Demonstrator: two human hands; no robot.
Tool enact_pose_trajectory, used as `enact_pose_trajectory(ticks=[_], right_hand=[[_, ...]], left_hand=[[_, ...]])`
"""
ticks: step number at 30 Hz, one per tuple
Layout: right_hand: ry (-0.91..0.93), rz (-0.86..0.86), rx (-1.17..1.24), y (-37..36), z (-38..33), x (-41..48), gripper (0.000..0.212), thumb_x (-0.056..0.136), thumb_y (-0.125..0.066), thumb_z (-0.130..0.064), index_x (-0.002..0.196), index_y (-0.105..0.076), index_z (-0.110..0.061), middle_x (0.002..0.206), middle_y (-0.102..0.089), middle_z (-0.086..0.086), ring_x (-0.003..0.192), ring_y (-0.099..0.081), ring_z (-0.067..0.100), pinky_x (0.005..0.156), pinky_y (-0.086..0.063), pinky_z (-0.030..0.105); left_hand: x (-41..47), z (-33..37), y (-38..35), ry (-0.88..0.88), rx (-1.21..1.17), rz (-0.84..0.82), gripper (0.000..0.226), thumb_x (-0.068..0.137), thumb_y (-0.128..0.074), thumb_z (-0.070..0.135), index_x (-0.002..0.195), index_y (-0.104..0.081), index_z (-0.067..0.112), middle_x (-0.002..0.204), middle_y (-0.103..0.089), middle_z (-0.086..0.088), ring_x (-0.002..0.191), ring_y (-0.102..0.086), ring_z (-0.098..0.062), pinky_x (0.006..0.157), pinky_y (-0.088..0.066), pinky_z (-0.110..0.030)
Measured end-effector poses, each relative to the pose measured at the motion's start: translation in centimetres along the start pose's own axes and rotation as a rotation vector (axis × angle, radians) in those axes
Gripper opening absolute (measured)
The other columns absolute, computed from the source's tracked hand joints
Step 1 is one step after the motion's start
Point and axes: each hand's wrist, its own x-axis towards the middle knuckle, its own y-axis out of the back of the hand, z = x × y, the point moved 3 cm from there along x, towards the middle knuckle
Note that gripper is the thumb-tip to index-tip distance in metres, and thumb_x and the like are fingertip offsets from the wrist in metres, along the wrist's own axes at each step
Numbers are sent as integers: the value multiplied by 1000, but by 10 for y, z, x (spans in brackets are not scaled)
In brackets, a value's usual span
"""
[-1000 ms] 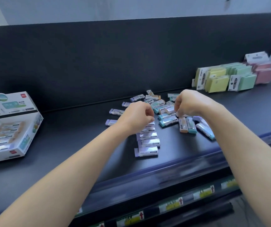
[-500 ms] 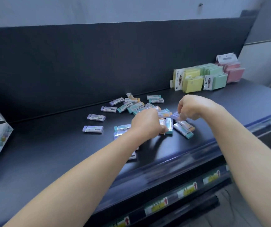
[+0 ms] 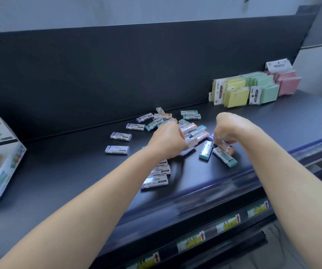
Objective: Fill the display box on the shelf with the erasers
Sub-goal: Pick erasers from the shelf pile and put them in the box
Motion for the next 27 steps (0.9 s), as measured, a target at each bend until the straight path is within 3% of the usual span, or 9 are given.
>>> enact_pose_trajectory(ticks=[4, 7, 9, 11, 13, 14, 17, 20, 27], right_hand=[[7, 6, -24, 13, -17, -8, 24, 71, -60, 9, 51, -55, -3, 30, -51, 4, 34, -45, 18, 37, -32, 17], [112, 55, 37, 25, -45, -17, 11, 74, -61, 8, 74, -71, 4, 70, -68, 15, 59, -56, 24, 49, -41, 22], [191, 110, 140, 26, -67, -19, 26, 81, -55, 2, 101, -71, 5, 98, -71, 21, 82, -67, 28, 61, -49, 28], [249, 149, 266, 24, -94, -23, 32, 85, -52, -5, 113, -65, 4, 95, -67, 27, 72, -58, 26, 66, -55, 36], [309, 138, 380, 21, -126, -31, 29, 85, -54, -5, 109, -66, 7, 96, -66, 31, 71, -46, 18, 82, -58, 47], [343, 111, 438, 19, -143, -37, 25, 84, -55, -3, 102, -68, 7, 91, -68, 28, 69, -55, 23, 84, -57, 49], [444, 8, 560, 11, -198, -59, 13, 86, -59, 0, 75, -67, -3, 75, -67, 12, 63, -64, 20, 63, -61, 28], [547, -66, 624, 4, -251, -84, 10, 86, -62, 0, 80, -66, -6, 70, -61, 4, 59, -59, 12, 45, -53, 13], [677, -148, 760, -18, -347, -134, 12, 76, -73, 0, 72, -62, -4, 73, -64, 9, 65, -63, 18, 71, -59, 29]], left_hand=[[-9, -10, 18, 55, -193, -3, 8, 77, -62, 6, 71, -67, 7, 66, -57, -6, 64, -49, -20, 63, -42, -27], [-17, -23, 38, 99, -263, 4, 14, 77, -63, 5, 65, -64, 11, 65, -59, -6, 67, -55, -20, 68, -47, -28], [-27, -37, 54, 126, -276, 37, 15, 75, -63, 6, 63, -63, 14, 65, -60, -5, 68, -56, -19, 68, -46, -28], [-41, -54, 75, 154, -287, 83, 12, 74, -63, 6, 65, -65, 14, 69, -59, -6, 67, -52, -20, 66, -43, -28], [-59, -75, 98, 183, -301, 133, 8, 73, -63, 4, 76, -69, 8, 73, -57, -8, 66, -46, -20, 60, -37, -26], [-69, -87, 110, 198, -312, 164, 11, 73, -62, 3, 82, -70, 5, 73, -56, -9, 66, -44, -20, 58, -34, -25], [-101, -127, 144, 255, -351, 265, 17, 74, -62, 1, 89, -69, 5, 74, -58, -9, 68, -45, -20, 59, -34, -27], [-134, -164, 174, 314, -361, 342, 21, 77, -60, 1, 95, -69, 8, 78, -61, -8, 64, -48, -17, 57, -37, -24], [-203, -234, 239, 412, -427, 521, 10, 79, -61, 1, 81, -70, 7, 66, -56, -1, 60, -44, -12, 52, -33, -22]])
